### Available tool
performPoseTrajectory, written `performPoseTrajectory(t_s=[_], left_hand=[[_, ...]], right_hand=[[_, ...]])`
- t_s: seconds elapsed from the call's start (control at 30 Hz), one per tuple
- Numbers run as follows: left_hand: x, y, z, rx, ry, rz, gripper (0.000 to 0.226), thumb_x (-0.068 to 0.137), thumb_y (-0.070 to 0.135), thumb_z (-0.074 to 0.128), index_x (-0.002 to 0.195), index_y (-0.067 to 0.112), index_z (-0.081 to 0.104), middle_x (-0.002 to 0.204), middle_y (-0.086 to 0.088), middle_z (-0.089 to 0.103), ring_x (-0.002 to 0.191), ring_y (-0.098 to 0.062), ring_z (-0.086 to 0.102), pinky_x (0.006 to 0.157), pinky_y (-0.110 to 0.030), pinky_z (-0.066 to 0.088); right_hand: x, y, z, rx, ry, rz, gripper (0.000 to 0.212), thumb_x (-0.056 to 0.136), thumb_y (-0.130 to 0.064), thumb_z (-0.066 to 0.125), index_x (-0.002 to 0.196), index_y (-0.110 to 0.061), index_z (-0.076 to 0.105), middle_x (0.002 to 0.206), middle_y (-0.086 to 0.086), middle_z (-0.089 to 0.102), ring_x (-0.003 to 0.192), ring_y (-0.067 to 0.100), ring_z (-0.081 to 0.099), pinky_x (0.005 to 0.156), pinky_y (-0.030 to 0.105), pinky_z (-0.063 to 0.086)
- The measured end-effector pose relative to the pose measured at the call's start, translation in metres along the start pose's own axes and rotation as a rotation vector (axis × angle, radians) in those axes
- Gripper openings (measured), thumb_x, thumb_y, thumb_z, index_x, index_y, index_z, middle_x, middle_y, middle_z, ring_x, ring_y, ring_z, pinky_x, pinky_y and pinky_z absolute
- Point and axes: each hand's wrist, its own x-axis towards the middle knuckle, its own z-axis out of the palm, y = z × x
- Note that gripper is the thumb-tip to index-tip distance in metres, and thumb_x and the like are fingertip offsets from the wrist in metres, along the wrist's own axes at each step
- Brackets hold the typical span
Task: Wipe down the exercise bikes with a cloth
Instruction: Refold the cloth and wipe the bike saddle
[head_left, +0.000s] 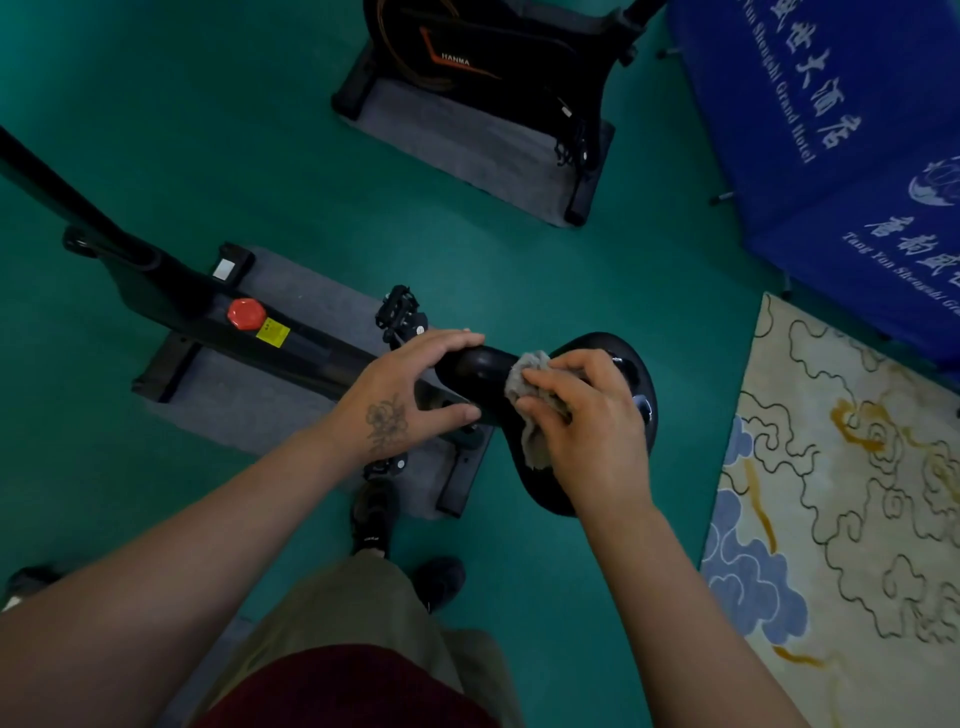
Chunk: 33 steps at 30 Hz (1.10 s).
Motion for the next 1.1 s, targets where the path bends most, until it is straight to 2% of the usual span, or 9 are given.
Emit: performPoseTrajectory(t_s=[0.13,0.27,0.43,0.6,0.7,0.77,0.83,0.97,1.1], left_hand=[[0.003,-0.001,0.001,-0.016,-0.004,0.022,0.071,0.089,0.032,0.087,0.152,0.024,0.055,0.151,0.01,0.057,0.144,-0.004,0.05,0.118,-0.022,0.039],[0.002,0.0,0.002,-0.024,0.019,0.015,0.07,0.089,0.033,0.087,0.15,0.022,0.057,0.149,0.012,0.059,0.14,0.001,0.051,0.114,-0.016,0.038],[0.002,0.0,0.001,-0.014,0.005,0.01,0.067,0.091,0.034,0.085,0.151,0.028,0.057,0.149,0.014,0.058,0.142,-0.003,0.051,0.116,-0.02,0.04],[0.001,-0.001,0.0,-0.005,-0.007,-0.007,0.068,0.091,0.037,0.085,0.152,0.032,0.055,0.151,0.015,0.056,0.143,-0.003,0.049,0.118,-0.026,0.041],[0.001,-0.002,-0.001,0.013,-0.016,0.0,0.07,0.09,0.04,0.085,0.152,0.03,0.054,0.152,0.014,0.055,0.143,-0.004,0.05,0.119,-0.032,0.043],[0.002,-0.002,-0.002,0.007,-0.024,-0.004,0.071,0.089,0.041,0.085,0.152,0.03,0.054,0.151,0.014,0.056,0.143,-0.005,0.05,0.119,-0.032,0.043],[0.003,-0.002,-0.003,-0.001,-0.03,-0.003,0.07,0.089,0.042,0.084,0.152,0.029,0.054,0.149,0.013,0.056,0.142,-0.005,0.051,0.118,-0.03,0.043],[0.005,-0.002,-0.007,0.021,-0.046,0.007,0.071,0.09,0.048,0.081,0.152,0.03,0.054,0.15,0.015,0.055,0.142,0.0,0.049,0.118,-0.026,0.042],[0.008,0.0,-0.011,0.048,-0.075,-0.003,0.07,0.089,0.055,0.079,0.151,0.035,0.054,0.154,0.019,0.052,0.145,0.002,0.046,0.119,-0.03,0.041]], right_hand=[[0.008,-0.03,0.016,0.026,0.064,-0.007,0.028,0.087,-0.021,0.084,0.114,-0.015,0.08,0.113,0.002,0.064,0.102,0.027,0.062,0.083,0.034,0.053],[0.016,-0.038,0.022,0.086,0.031,-0.019,0.026,0.091,-0.02,0.08,0.117,-0.015,0.08,0.115,0.0,0.062,0.106,0.025,0.06,0.087,0.034,0.052],[0.012,-0.005,0.001,0.052,-0.049,-0.003,0.024,0.092,-0.017,0.079,0.116,-0.017,0.081,0.117,-0.004,0.062,0.111,0.021,0.059,0.096,0.034,0.052],[0.01,0.013,-0.01,-0.045,-0.018,0.043,0.017,0.093,-0.017,0.077,0.11,-0.017,0.082,0.114,-0.006,0.061,0.107,0.023,0.06,0.09,0.039,0.055],[0.016,-0.005,0.002,-0.053,-0.002,-0.014,0.014,0.094,-0.013,0.075,0.106,-0.012,0.082,0.11,0.003,0.063,0.098,0.03,0.059,0.088,0.029,0.043],[0.019,-0.012,0.007,-0.032,-0.008,-0.027,0.014,0.096,-0.015,0.074,0.108,-0.012,0.081,0.11,0.003,0.063,0.098,0.03,0.057,0.086,0.024,0.037],[0.022,-0.008,0.006,-0.014,-0.041,-0.025,0.017,0.096,-0.019,0.074,0.112,-0.014,0.08,0.112,0.0,0.062,0.102,0.028,0.056,0.09,0.027,0.041],[0.03,0.02,-0.011,-0.047,-0.112,-0.03,0.02,0.093,-0.02,0.078,0.113,-0.017,0.08,0.113,-0.002,0.061,0.108,0.027,0.058,0.094,0.042,0.052],[0.042,0.045,-0.034,-0.158,-0.108,0.012,0.018,0.091,-0.025,0.081,0.109,-0.021,0.082,0.112,-0.005,0.061,0.106,0.024,0.053,0.088,0.034,0.048]])
